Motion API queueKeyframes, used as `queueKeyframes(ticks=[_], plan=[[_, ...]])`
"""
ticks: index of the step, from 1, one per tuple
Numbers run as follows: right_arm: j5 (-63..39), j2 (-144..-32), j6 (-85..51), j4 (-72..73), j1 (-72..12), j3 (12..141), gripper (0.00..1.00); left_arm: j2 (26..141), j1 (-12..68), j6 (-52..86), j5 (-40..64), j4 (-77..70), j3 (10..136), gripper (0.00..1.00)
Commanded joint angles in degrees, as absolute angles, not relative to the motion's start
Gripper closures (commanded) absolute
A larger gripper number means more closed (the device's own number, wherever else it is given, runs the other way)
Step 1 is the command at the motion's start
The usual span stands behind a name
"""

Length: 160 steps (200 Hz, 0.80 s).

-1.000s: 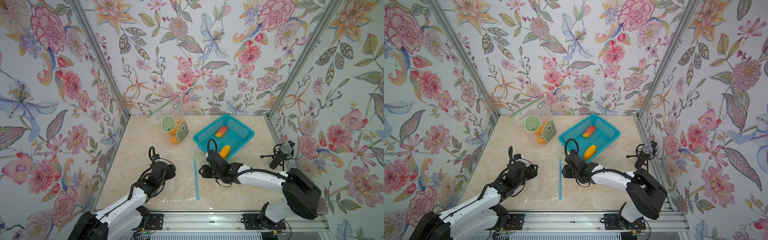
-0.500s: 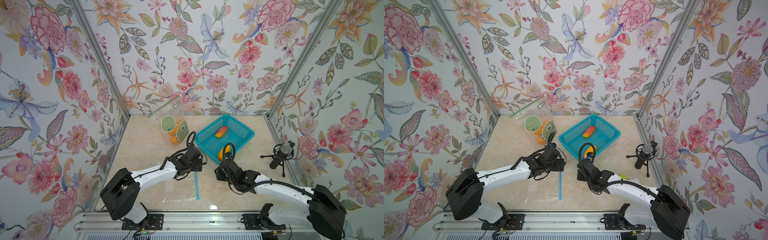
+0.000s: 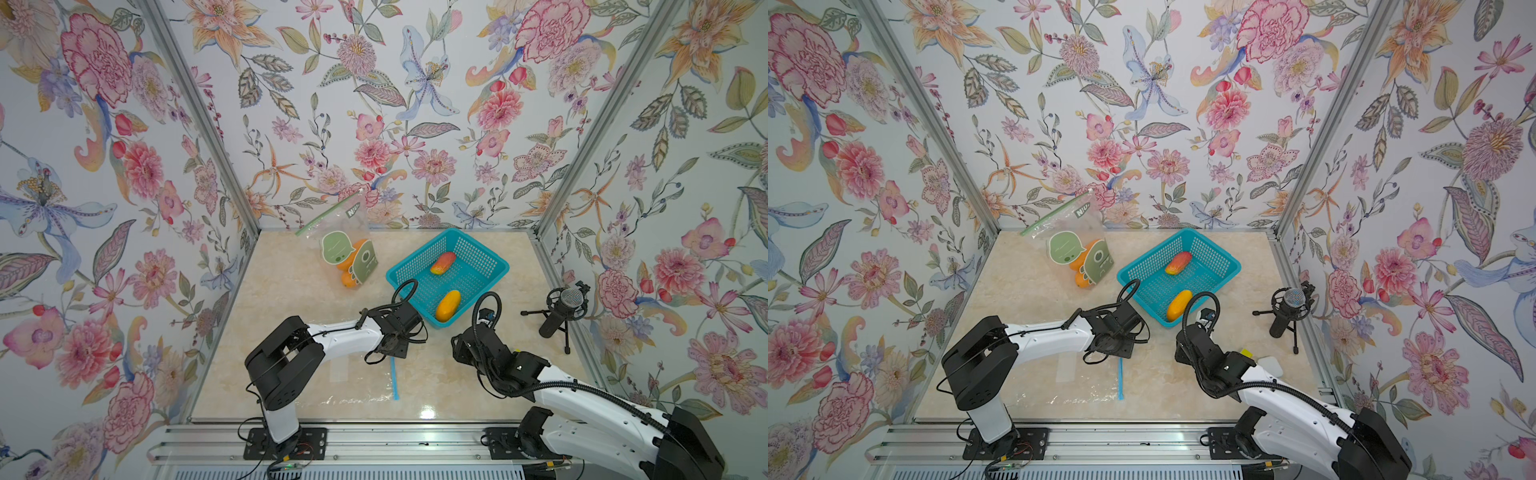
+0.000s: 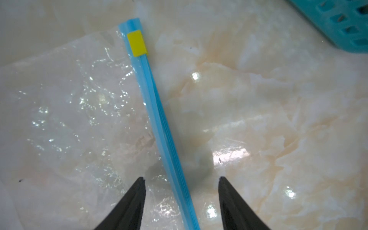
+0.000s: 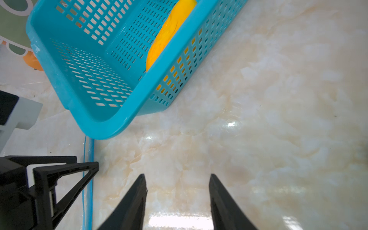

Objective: Place the mango in a zip-top bag and seal the zipper
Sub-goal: Pick up the zipper food storage bag at the center of the board.

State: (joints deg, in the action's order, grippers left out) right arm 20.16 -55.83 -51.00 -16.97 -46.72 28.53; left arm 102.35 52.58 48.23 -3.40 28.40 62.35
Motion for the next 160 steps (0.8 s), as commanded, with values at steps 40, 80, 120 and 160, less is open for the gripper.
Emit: queueKeyframes(ticks=[40,80,120,160], plan=[[22.1,-54.6,-49.0,-18.5,-46.4,29.4,0.49,103.0,53.0,49.1,-6.8,32.1,62.5,0.64],[22.1,-54.6,-48.8,-18.5,-46.5,29.6,0.49,104.6,52.9,48.7,-6.0,31.0,62.7,0.68],[22.1,-54.5,-48.6,-18.5,-46.7,29.7,0.48,104.9,52.7,48.5,-6.0,30.8,62.7,0.91],[22.1,-56.1,-47.8,-18.4,-46.8,30.6,0.47,102.6,52.3,48.5,-6.9,30.9,62.3,1.00]])
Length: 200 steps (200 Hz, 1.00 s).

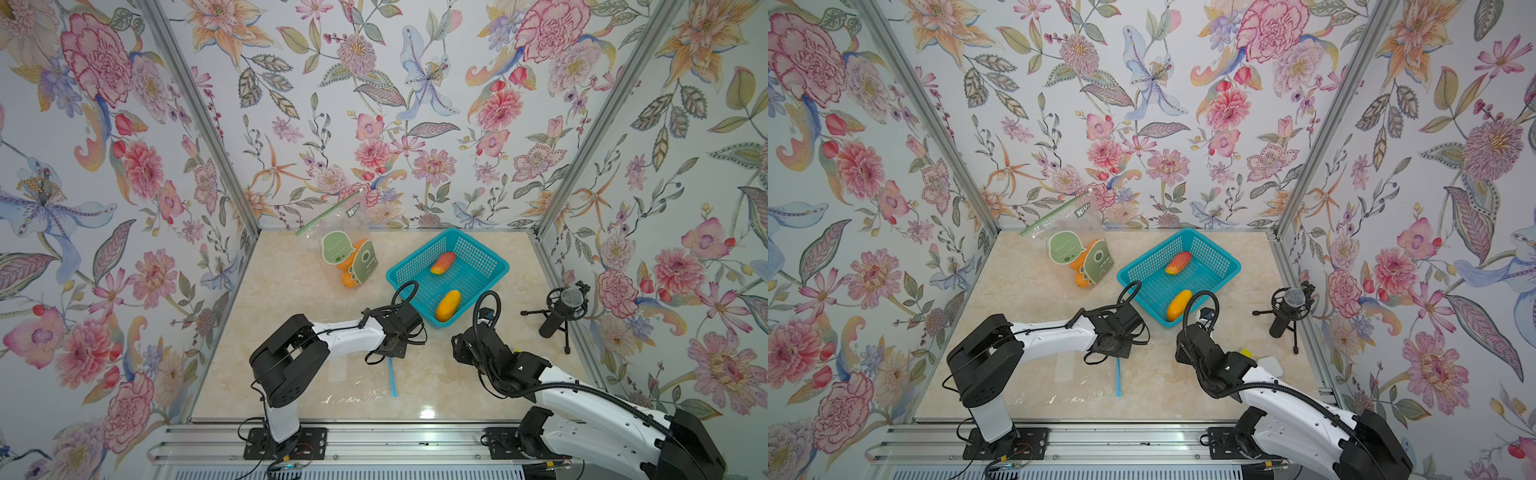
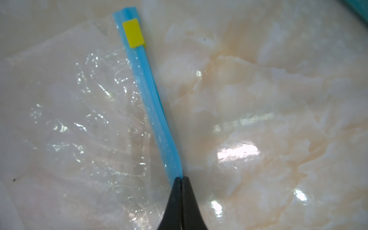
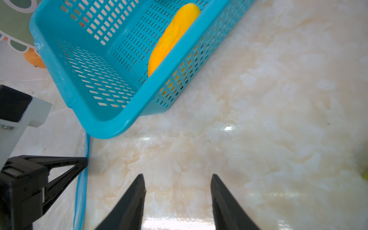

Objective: Place the mango in a zip-top bag and seal the zipper
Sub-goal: Pick up the zipper food storage bag at the center of the board, then open the zipper of the food storage bag.

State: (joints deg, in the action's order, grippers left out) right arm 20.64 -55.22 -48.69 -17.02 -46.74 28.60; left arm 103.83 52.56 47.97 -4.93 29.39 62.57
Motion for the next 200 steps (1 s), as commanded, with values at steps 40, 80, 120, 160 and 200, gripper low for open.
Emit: queueKeyframes(ticks=[40,80,120,160,200], plan=[[18.2,-59.0,-45.4,-15.7,-47.9,32.6,0.45,97.1,51.8,47.7,-5.8,27.6,60.9,1.00],[5.1,-60.3,-48.1,0.5,-47.9,28.9,0.43,84.2,47.7,47.3,-1.8,17.8,55.5,1.00],[-1.6,-66.3,-50.4,10.6,-47.5,31.6,0.35,77.9,45.8,45.3,-0.5,15.0,54.9,1.00],[-1.6,-71.9,-47.6,9.8,-49.4,39.2,0.31,77.0,45.0,45.1,-1.1,14.4,54.4,1.00],[0.9,-73.1,-46.0,6.9,-50.6,42.4,0.30,75.9,43.7,45.7,-0.6,11.2,52.9,1.00]])
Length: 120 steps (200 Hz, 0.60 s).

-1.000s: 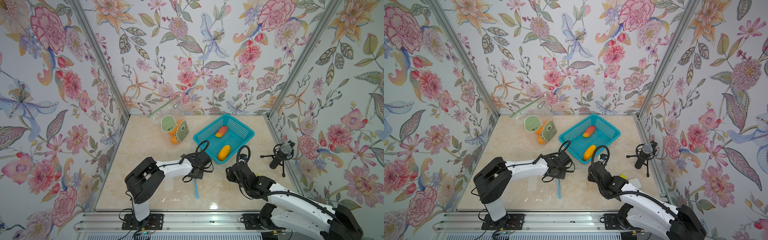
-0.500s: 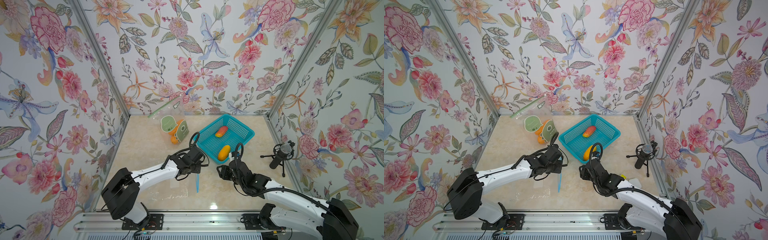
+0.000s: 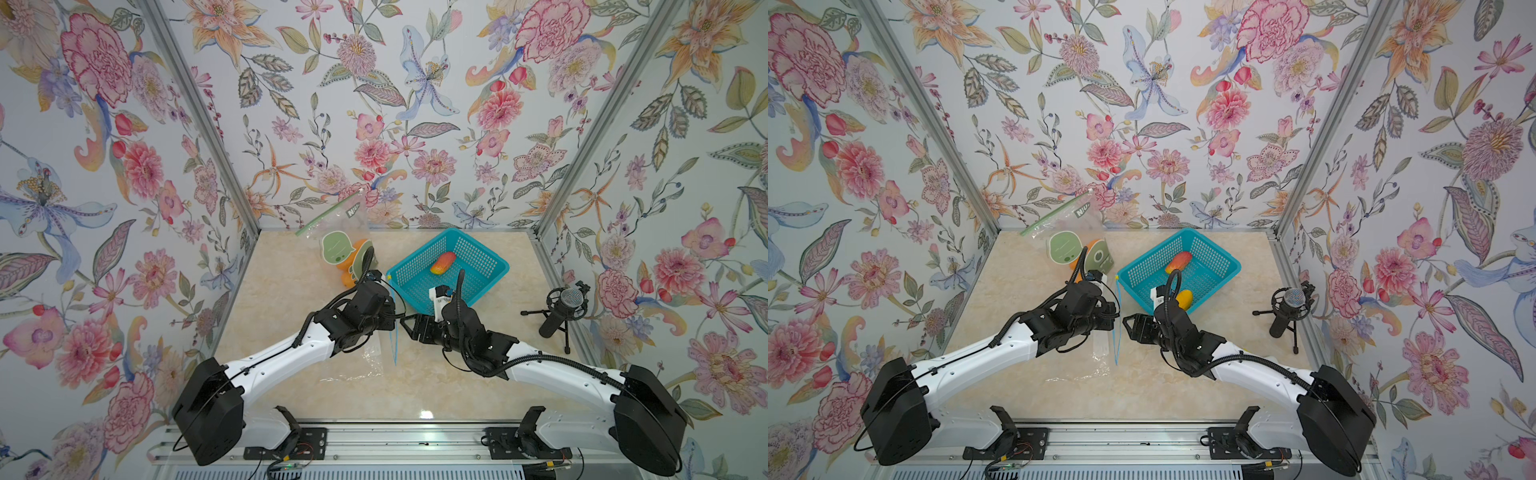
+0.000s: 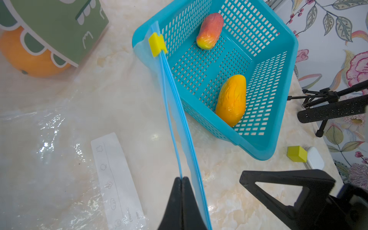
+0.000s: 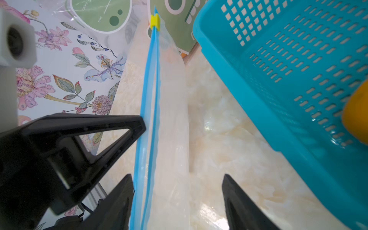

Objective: Place the mango in a zip-top bag and seal the zipper
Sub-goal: Open the zipper of the food storage bag.

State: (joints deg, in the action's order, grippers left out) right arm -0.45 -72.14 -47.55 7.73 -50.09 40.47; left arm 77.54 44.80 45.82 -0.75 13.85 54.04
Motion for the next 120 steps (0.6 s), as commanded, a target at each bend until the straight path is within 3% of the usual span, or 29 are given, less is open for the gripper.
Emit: queueKeyframes(ticks=[1,57,120], plan=[[0.9,-73.2,-46.0,6.8,-50.6,42.5,0.30,75.9,43.7,45.7,-0.6,11.1,52.9,1.00],[2.8,-79.5,-44.0,3.3,-52.8,47.6,0.31,75.3,43.5,45.6,0.2,10.1,53.4,1.00],[8.5,-83.0,-41.9,-3.0,-51.8,51.3,0.38,72.5,42.8,45.9,1.0,11.4,53.4,1.00]])
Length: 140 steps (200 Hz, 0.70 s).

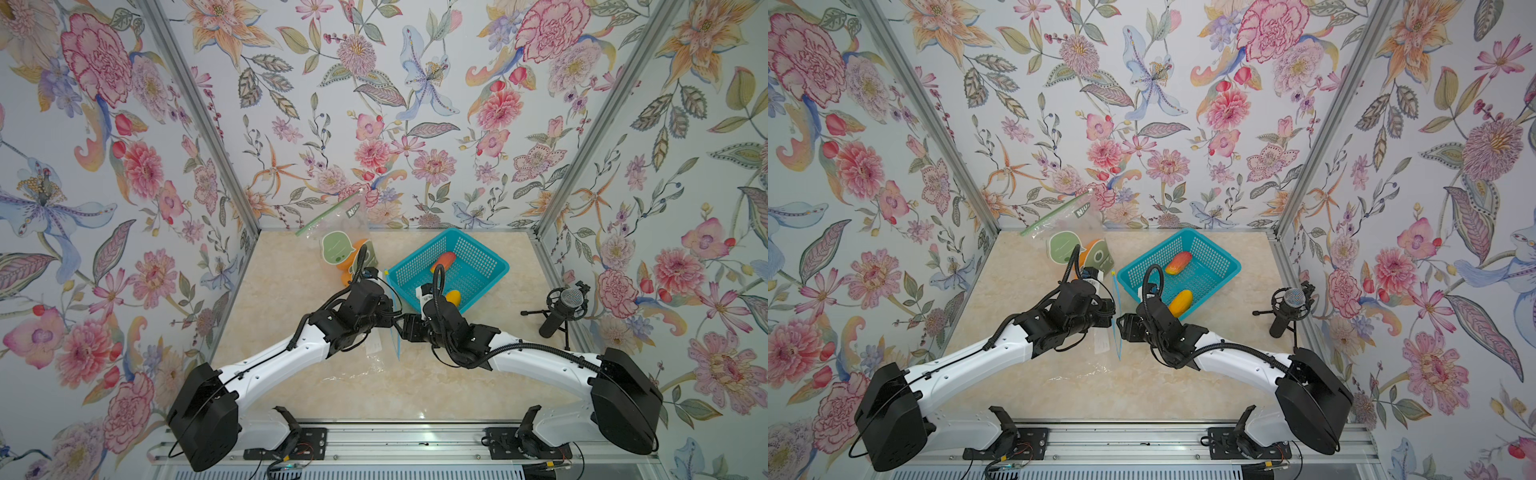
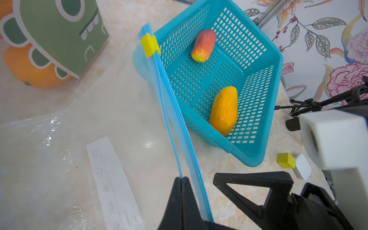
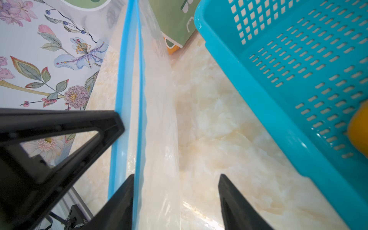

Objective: Place the mango in a zip-top bag and seal the zipper
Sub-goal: Open the zipper of the food storage bag.

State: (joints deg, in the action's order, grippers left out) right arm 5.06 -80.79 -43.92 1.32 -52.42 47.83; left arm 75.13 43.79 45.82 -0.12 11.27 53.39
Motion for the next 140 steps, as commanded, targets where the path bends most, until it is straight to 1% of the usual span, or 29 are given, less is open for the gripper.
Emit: queueKeyframes(ticks=[1,28,36,51,63,105,140], plan=[[8.6,-83.1,-41.8,-3.1,-51.8,51.4,0.38,72.5,42.7,45.9,1.1,11.4,53.4,1.00],[9.0,-85.6,-38.5,-4.9,-51.7,55.4,0.39,71.3,42.1,45.9,4.1,11.7,54.2,1.00],[9.0,-86.3,-37.3,-5.5,-51.7,57.0,0.41,71.1,41.7,46.0,4.8,12.1,54.4,1.00],[9.7,-87.2,-34.8,-7.2,-51.5,60.5,0.49,70.7,40.7,45.9,6.1,12.8,54.7,1.00],[10.9,-87.4,-32.6,-9.9,-51.0,63.3,0.53,70.5,39.6,45.2,6.2,14.9,56.0,1.00],[15.8,-88.9,-25.5,-23.2,-46.2,72.1,0.54,70.0,34.2,40.5,5.4,26.6,64.4,1.00],[16.3,-92.0,-20.6,-29.3,-44.3,77.4,0.53,70.5,33.6,38.2,7.0,30.6,72.1,1.00]])
